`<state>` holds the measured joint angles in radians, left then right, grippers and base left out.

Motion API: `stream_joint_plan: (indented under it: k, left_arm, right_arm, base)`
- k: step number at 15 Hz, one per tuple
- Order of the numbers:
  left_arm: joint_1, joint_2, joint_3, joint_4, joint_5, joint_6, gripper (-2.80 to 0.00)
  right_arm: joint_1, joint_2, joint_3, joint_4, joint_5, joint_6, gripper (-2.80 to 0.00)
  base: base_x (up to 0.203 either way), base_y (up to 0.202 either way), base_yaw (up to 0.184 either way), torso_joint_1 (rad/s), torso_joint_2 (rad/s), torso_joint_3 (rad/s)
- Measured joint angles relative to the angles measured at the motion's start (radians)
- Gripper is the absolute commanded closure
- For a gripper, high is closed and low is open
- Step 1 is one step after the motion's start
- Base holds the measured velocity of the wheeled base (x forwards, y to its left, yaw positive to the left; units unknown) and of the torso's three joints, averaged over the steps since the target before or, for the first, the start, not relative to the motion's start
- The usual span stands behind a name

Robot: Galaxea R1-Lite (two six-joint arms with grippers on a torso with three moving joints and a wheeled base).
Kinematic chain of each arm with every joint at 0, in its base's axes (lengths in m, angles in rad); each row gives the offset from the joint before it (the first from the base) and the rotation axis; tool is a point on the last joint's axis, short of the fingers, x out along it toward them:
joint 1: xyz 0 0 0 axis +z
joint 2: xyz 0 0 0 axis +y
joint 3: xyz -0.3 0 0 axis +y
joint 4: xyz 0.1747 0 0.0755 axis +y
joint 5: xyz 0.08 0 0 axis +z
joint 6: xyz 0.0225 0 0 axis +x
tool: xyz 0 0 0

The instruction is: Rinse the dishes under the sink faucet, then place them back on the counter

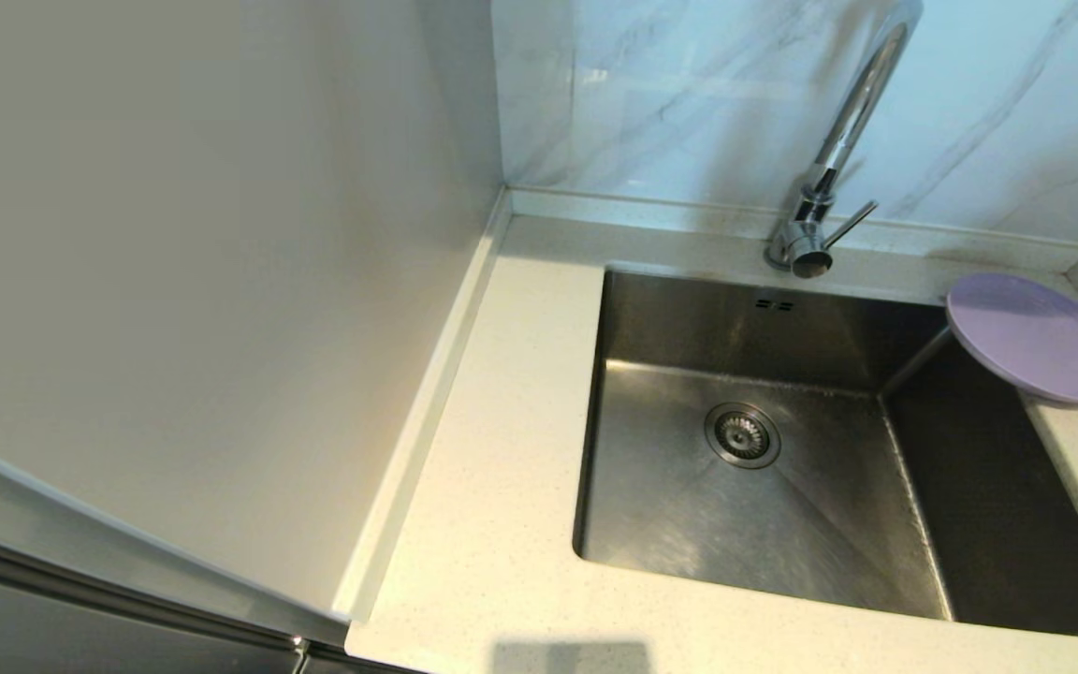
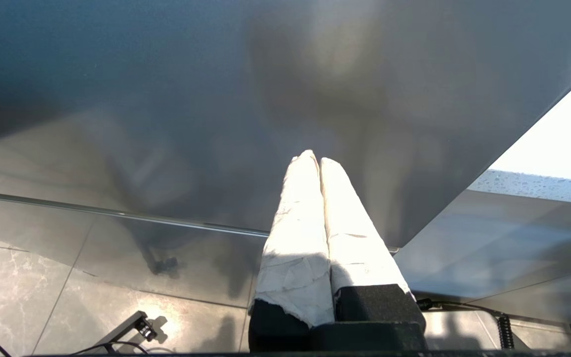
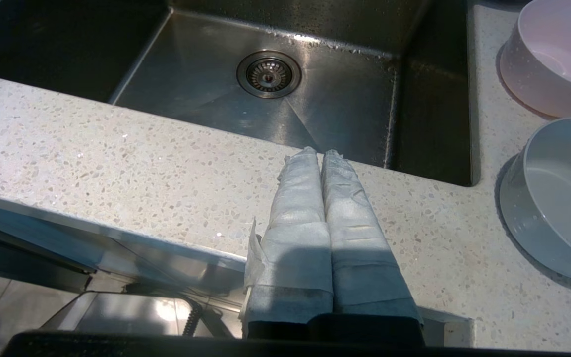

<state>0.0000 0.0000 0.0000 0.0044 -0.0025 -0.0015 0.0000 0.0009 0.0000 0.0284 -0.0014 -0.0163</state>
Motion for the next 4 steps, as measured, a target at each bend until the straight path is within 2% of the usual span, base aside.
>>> stream_joint_plan:
  k: [4]
  left_arm:
    - [0.000,0.000,0.000,0.000,0.000,0.001,0.00]
  right_arm:
    - [0.000,0.000,0.000,0.000,0.000,-0.002,0.00]
  base:
    - [0.000,0.000,0.000,0.000,0.00,0.000]
